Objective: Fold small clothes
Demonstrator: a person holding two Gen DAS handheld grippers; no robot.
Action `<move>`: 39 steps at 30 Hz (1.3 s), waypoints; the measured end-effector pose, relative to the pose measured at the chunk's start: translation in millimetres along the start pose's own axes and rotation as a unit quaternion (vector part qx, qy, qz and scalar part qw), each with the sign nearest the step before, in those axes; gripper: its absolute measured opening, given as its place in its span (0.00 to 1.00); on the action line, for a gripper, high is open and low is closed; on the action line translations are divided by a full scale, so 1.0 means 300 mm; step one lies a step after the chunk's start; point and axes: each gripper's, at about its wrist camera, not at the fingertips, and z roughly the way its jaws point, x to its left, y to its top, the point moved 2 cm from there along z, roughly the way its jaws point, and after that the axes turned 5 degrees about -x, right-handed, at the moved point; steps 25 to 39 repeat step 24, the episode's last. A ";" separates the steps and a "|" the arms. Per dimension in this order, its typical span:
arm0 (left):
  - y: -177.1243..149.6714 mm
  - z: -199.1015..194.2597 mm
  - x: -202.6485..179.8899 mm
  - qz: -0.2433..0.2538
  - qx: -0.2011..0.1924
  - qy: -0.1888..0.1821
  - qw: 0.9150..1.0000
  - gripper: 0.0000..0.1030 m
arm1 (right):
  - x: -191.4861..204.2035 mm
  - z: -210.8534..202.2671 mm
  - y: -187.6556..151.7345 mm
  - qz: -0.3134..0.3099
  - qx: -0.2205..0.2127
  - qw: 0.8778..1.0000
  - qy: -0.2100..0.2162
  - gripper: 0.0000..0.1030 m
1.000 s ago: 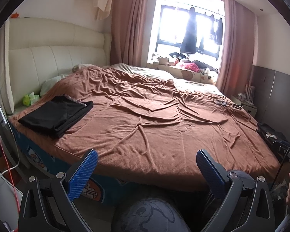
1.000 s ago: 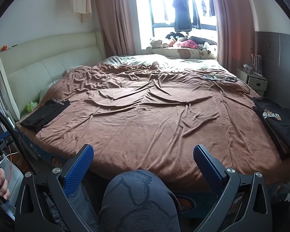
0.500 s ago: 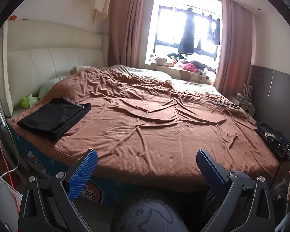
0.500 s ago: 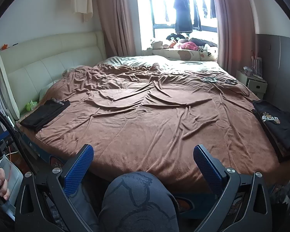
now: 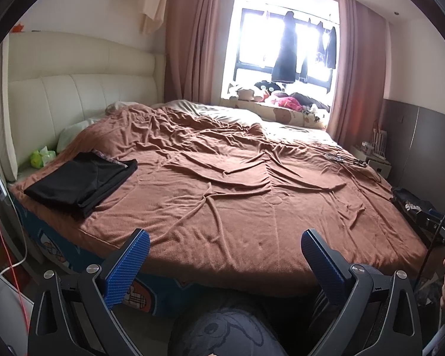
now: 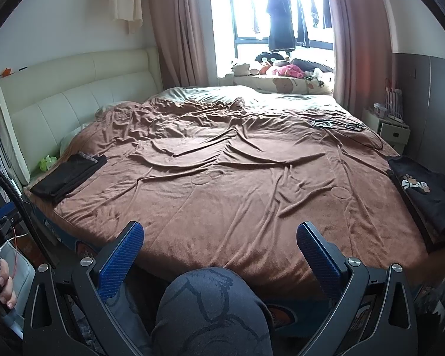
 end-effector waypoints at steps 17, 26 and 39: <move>0.017 -0.002 0.011 0.000 -0.003 0.005 1.000 1.00 | -0.017 -0.006 -0.002 0.005 -0.004 1.000 -0.001 1.00; 0.039 -0.048 -0.019 0.029 -0.004 0.008 1.000 1.00 | -0.046 -0.033 -0.021 0.033 -0.014 0.999 0.003 1.00; 0.039 -0.048 -0.019 0.029 -0.004 0.008 1.000 1.00 | -0.046 -0.033 -0.021 0.033 -0.014 0.999 0.003 1.00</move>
